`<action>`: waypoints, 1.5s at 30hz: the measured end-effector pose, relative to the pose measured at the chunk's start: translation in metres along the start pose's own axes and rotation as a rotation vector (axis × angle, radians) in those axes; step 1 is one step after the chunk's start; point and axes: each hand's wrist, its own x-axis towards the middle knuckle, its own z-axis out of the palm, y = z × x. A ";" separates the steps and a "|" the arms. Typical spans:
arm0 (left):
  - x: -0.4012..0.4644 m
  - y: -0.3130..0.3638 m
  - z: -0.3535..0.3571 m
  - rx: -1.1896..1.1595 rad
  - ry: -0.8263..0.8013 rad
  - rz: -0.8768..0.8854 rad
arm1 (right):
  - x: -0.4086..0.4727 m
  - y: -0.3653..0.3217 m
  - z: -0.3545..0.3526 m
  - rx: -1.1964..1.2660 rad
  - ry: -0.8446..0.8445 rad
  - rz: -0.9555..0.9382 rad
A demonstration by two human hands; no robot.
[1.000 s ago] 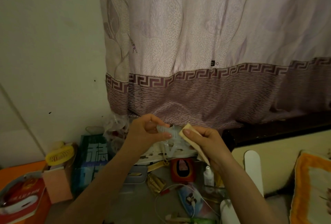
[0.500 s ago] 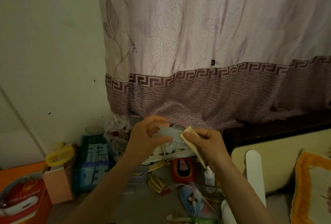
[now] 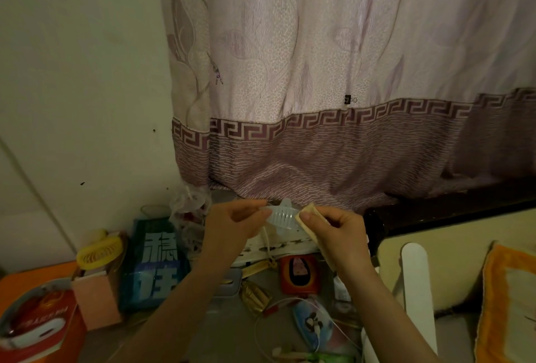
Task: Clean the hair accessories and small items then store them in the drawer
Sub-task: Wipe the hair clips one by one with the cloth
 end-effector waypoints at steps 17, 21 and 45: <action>0.004 -0.002 0.007 0.034 -0.086 -0.014 | 0.015 -0.003 0.000 -0.124 -0.280 -0.035; 0.004 -0.006 0.007 0.066 -0.078 0.013 | 0.015 0.003 0.000 -0.238 -0.296 -0.053; 0.002 0.002 -0.001 0.011 -0.203 0.010 | 0.019 0.003 -0.013 -0.018 -0.166 0.020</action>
